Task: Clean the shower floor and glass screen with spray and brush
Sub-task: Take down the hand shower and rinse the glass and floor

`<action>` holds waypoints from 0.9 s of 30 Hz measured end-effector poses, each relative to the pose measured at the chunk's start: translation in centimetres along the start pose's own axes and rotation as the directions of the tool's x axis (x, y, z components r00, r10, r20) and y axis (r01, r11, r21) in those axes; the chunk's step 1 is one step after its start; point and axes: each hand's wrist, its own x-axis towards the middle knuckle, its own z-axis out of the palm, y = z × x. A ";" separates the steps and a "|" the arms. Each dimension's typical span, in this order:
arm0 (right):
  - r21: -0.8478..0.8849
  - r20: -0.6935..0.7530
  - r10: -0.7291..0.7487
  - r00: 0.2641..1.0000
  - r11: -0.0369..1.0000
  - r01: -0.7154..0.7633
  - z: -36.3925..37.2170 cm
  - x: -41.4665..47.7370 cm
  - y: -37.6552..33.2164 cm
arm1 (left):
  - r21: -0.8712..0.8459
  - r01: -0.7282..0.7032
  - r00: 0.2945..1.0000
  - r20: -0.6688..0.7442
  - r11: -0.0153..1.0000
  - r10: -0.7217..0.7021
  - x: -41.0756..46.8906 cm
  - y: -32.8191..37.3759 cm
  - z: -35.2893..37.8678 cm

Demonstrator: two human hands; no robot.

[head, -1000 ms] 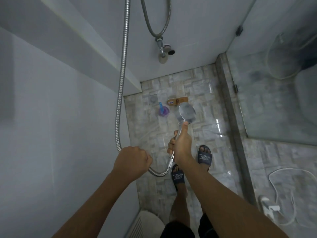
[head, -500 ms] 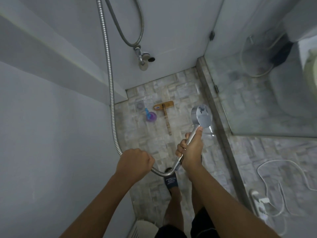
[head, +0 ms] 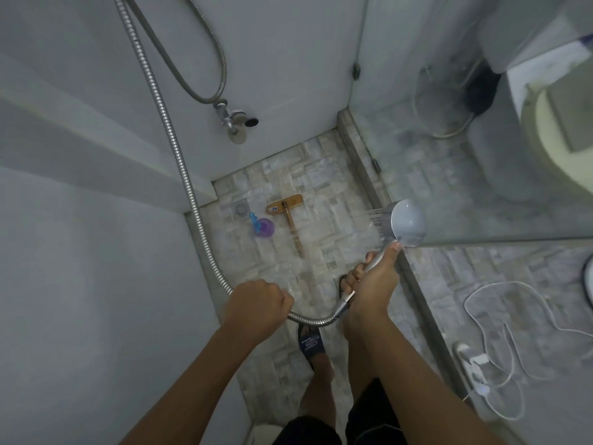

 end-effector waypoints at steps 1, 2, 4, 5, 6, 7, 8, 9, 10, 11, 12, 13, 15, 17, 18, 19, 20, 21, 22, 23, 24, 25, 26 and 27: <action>0.004 -0.014 -0.025 1.000 1.000 0.025 -0.6 0.3 -0.9 | -0.020 -0.004 1.000 0.009 1.000 0.005 0.7 0.9 0.0; -0.014 -0.023 -0.053 0.998 0.999 0.053 -0.8 0.3 -1.3 | -0.032 0.004 1.000 0.006 0.999 -0.004 1.1 1.2 0.0; -0.022 -0.062 -0.117 0.991 0.993 0.116 -1.6 0.9 -2.9 | -0.032 -0.040 0.999 0.010 0.999 0.041 2.5 2.7 -0.3; -0.018 -0.072 -0.143 0.987 0.990 0.142 -1.8 1.1 -3.6 | -0.026 -0.077 0.997 0.018 0.997 0.077 3.0 3.4 -0.6; -0.009 -0.078 -0.167 0.983 0.986 0.167 -2.0 1.3 -4.3 | -0.018 -0.114 0.993 0.024 0.993 0.114 3.5 3.9 -0.8; 0.004 -0.080 -0.185 0.980 0.983 0.186 -2.1 1.5 -4.9 | -0.012 -0.136 0.991 0.021 0.991 0.136 4.2 4.5 -1.0; 0.016 -0.077 -0.199 0.977 0.979 0.201 -2.2 1.7 -5.5 | -0.025 -0.143 0.990 0.018 0.989 0.143 4.8 4.7 -1.0; 0.033 -0.066 -0.215 0.974 0.976 0.217 -2.2 1.9 -6.2 | -0.047 -0.155 0.988 0.009 0.987 0.156 5.7 5.0 -0.9; 0.042 -0.048 -0.239 0.970 0.970 0.241 -2.1 2.0 -6.6 | -0.048 -0.164 0.986 0.010 0.985 0.164 6.1 4.9 -0.5; 0.048 -0.030 -0.276 0.961 0.960 0.277 -2.0 2.3 -7.2 | -0.017 -0.187 0.981 0.038 0.982 0.188 6.9 5.3 -1.0; 0.044 -0.013 -0.323 0.946 0.945 0.323 -1.8 2.5 -7.7 | 0.042 -0.221 0.974 0.056 0.974 0.219 7.3 5.5 -1.1; 0.037 0.006 -0.367 0.930 0.930 0.366 -1.4 2.5 -8.1 | 0.064 -0.241 0.969 0.068 0.969 0.236 7.7 5.3 -1.1; 0.031 0.041 -0.428 0.903 0.904 0.427 -0.5 2.9 -9.2 | 0.070 -0.190 0.979 0.089 0.979 0.184 8.9 5.4 -1.6; 0.024 0.077 -0.453 0.888 0.892 0.452 0.5 3.3 -10.2 | 0.109 -0.221 0.968 0.147 0.969 0.205 9.8 5.2 -1.6; 0.022 0.096 -0.458 0.883 0.888 0.459 1.1 3.4 -10.7 | 0.124 -0.221 0.966 0.163 0.967 0.200 10.3 5.0 -1.7; 0.024 0.114 -0.463 0.879 0.886 0.464 1.6 3.6 -11.2 | 0.117 -0.194 0.972 0.158 0.974 0.174 10.9 4.7 -1.7; 0.026 0.126 -0.465 0.876 0.884 0.466 2.2 3.9 -11.7 | 0.100 -0.178 0.976 0.146 0.979 0.163 11.5 4.3 -1.6; 0.031 0.129 -0.465 0.876 0.885 0.465 2.7 4.3 -12.1 | 0.091 -0.157 0.981 0.133 0.983 0.145 12.1 4.1 -2.0; 0.039 0.133 -0.462 0.877 0.887 0.461 3.3 4.5 -12.6 | 0.070 -0.128 0.984 0.134 0.989 0.118 12.5 3.9 -2.4; 0.046 0.147 -0.460 0.876 0.887 0.459 3.9 4.7 -13.0 | 0.053 -0.090 0.989 0.124 0.995 0.083 13.0 3.7 -2.7; 0.046 0.171 -0.469 0.867 0.882 0.468 4.7 5.0 -13.4 | 0.035 -0.059 0.993 0.106 0.998 0.055 13.6 3.5 -2.8; 0.042 0.194 -0.486 0.852 0.872 0.487 5.4 5.1 -13.8 | 0.038 -0.059 0.994 0.089 0.998 0.056 14.0 3.4 -2.8; 0.035 0.214 -0.501 0.838 0.862 0.506 6.2 5.2 -14.1 | 0.026 -0.056 0.996 0.076 0.998 0.054 14.5 3.2 -2.8; 0.036 0.228 -0.515 0.827 0.853 0.521 6.8 5.3 -14.5 | 0.017 -0.052 0.997 0.065 0.998 0.051 15.0 2.9 -3.0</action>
